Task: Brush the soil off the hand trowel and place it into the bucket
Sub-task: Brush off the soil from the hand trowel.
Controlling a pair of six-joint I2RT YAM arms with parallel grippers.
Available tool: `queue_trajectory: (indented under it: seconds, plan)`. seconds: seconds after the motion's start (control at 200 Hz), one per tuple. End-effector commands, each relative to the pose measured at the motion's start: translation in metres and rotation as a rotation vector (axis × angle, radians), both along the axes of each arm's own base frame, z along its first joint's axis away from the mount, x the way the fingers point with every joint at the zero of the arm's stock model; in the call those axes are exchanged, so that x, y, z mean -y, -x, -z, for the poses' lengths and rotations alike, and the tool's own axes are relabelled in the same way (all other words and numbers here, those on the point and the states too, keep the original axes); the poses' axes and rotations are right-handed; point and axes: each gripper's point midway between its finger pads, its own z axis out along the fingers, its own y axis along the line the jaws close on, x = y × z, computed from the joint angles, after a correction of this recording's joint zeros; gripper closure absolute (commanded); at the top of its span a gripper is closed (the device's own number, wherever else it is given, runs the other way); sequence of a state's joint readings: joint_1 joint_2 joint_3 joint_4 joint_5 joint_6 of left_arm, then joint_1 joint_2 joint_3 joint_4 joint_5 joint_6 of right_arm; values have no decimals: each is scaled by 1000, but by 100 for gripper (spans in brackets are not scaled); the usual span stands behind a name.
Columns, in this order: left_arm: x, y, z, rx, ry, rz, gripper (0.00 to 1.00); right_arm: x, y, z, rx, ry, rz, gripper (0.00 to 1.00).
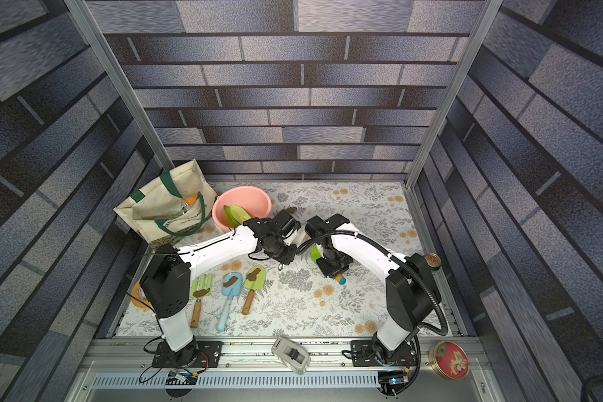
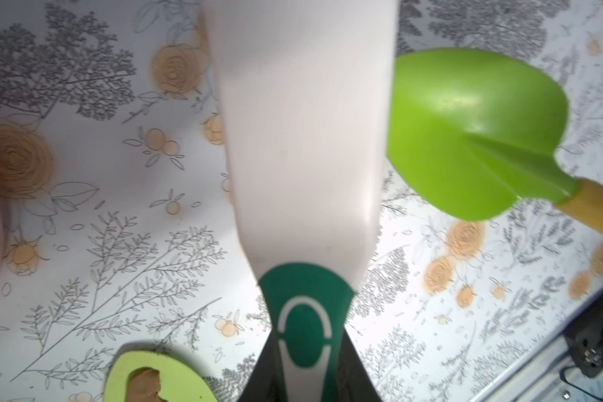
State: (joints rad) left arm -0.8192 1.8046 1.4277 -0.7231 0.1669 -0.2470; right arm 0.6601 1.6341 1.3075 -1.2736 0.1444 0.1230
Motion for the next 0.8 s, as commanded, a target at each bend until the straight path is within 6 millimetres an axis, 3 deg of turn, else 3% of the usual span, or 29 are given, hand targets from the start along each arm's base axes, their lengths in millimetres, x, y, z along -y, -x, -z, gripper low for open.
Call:
queue_trajectory:
  seconds: [0.0, 0.13, 0.321, 0.606, 0.797]
  plan:
    - [8, 29, 2, -104, 29, 25, 100, 0, -15, -13, 76, -2, 11, 100]
    - [12, 32, 10, -131, 42, 14, 100, 0, -19, -19, 111, -7, 17, 100]
    - [27, 35, 3, -128, 71, 70, 100, -4, -25, -24, 149, -34, 18, 100]
    - [49, 28, 10, -125, 76, 124, 100, -13, -24, -28, 164, -100, 18, 100]
    - [48, 20, 31, -180, 24, 100, 100, -9, -23, -33, 191, -103, 17, 100]
